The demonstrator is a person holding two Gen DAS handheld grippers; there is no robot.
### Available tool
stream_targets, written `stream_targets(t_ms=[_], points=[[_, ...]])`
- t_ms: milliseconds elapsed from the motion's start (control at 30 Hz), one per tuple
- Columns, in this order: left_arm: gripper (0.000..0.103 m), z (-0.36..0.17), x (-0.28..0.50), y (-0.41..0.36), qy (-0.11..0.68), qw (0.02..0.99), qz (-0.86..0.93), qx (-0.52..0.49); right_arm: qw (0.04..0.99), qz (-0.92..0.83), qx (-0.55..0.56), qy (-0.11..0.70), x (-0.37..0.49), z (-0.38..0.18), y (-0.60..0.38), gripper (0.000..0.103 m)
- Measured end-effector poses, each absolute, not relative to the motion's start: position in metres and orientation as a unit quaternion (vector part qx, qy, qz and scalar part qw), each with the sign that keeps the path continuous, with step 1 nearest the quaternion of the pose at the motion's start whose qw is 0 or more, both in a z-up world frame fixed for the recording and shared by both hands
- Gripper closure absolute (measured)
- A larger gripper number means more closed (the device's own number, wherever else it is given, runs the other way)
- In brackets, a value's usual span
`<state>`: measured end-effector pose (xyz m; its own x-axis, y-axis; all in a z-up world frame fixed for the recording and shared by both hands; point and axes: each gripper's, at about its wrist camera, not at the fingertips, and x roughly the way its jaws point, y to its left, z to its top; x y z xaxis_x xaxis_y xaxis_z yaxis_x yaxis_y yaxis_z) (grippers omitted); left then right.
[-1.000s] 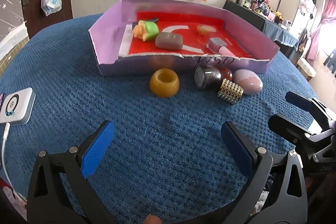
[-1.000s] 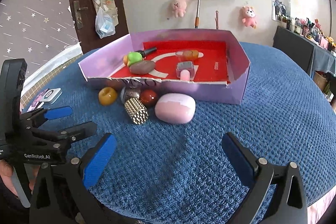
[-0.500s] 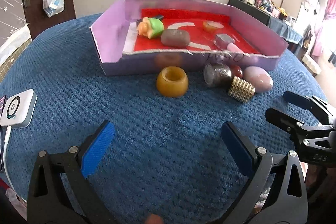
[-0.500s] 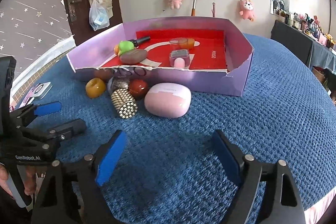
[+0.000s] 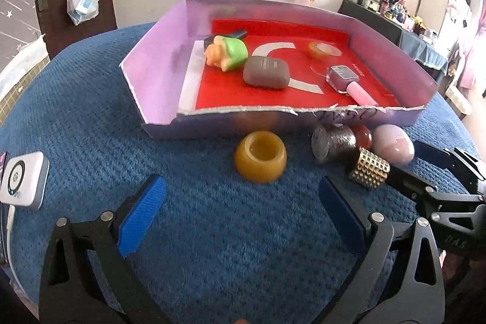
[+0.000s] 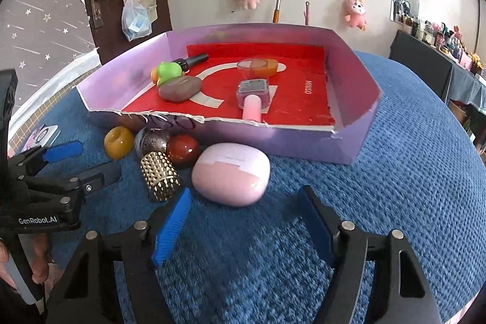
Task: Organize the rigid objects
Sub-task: 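Withdraw both open tools from the box toward the remaining cosmetics, then grasp the amber ring cup with left tool while right tool grasps the pink oval case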
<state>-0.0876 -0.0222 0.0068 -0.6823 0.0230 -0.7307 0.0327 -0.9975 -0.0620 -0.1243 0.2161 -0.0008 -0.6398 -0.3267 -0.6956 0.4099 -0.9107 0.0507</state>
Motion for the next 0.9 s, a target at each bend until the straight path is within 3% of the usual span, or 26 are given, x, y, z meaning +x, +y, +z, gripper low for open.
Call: stream_targets(t_ms=[133,233,400,467,533,567,900], points=[[0.022,0.006,-0.095,-0.021,0.039,-0.007,-0.912,0.409,0.201,-0.903,0.374,0.065,-0.129,-0.002,0.21,0.029],[0.025,0.008,-0.098,-0.018,0.03,-0.005,-0.913,0.408,0.201,-0.901,0.378,0.067,-0.133,-0.001,0.207,0.029],[0.039,0.009,-0.102,-0.009,0.023,-0.018,-0.911,0.411,0.198,-0.897,0.386,0.082,-0.14,-0.001,0.2,0.029],[0.051,0.008,-0.103,-0.006,0.014,-0.016,-0.912,0.41,0.197,-0.897,0.386,0.087,-0.141,-0.001,0.199,0.034],[0.061,0.009,-0.102,-0.005,0.008,-0.018,-0.913,0.408,0.199,-0.898,0.383,0.086,-0.14,0.0,0.2,0.046],[0.067,0.009,-0.102,-0.004,0.006,-0.019,-0.913,0.407,0.199,-0.898,0.383,0.086,-0.14,0.0,0.2,0.046],[0.067,0.008,-0.088,-0.006,0.005,-0.032,-0.916,0.4,0.205,-0.898,0.383,0.075,-0.13,0.001,0.206,0.046]])
